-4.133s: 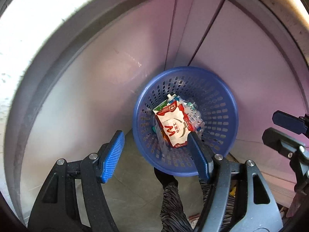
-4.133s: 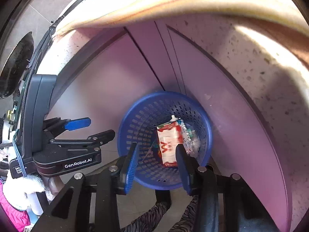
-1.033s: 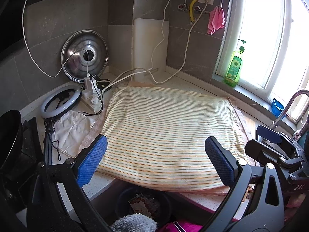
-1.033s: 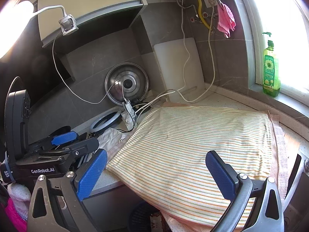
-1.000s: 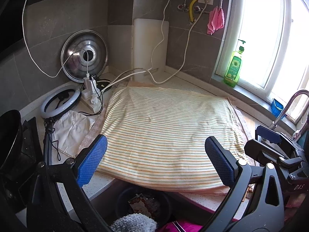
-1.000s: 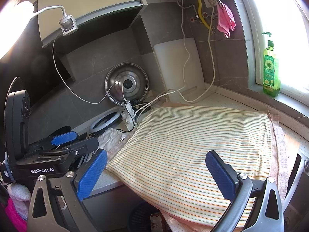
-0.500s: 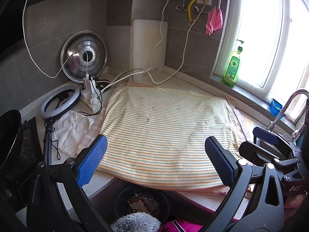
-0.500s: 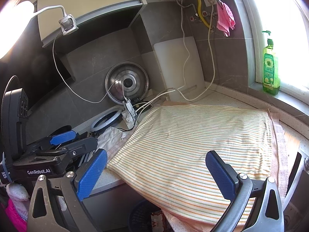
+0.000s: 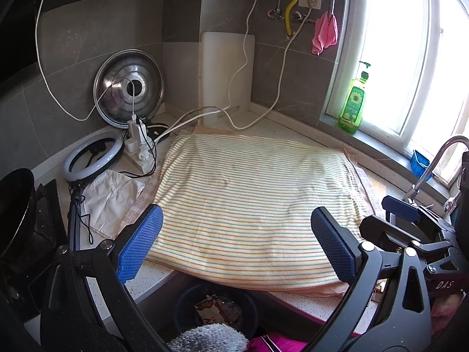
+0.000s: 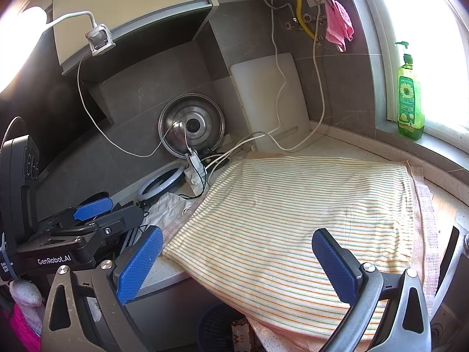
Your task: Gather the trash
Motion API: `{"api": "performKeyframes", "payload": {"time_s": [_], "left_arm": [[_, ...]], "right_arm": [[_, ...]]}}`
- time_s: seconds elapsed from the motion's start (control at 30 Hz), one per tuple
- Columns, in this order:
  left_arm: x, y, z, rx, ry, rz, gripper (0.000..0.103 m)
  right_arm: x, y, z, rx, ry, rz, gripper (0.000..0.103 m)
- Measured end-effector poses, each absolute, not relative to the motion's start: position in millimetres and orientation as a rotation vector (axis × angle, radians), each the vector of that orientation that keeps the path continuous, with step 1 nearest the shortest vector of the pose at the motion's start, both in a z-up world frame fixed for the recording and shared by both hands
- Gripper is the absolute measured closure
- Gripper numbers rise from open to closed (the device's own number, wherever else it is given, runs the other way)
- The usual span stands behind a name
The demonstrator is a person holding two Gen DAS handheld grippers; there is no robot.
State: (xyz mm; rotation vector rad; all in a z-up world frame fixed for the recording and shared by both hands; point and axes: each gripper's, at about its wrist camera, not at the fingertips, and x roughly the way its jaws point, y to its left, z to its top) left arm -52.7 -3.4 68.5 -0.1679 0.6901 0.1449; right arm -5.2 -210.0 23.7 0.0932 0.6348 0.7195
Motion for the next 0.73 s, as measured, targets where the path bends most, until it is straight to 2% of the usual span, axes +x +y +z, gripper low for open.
{"api": "performKeyframes", "payload": {"time_s": [0.73], "left_arm": [[-49.1,-1.5,62.7,-0.174,0.703,0.167,0.001]], "right_arm": [[-4.0,-210.6,17.1,0.109,0.663,0.709,0.000]]}}
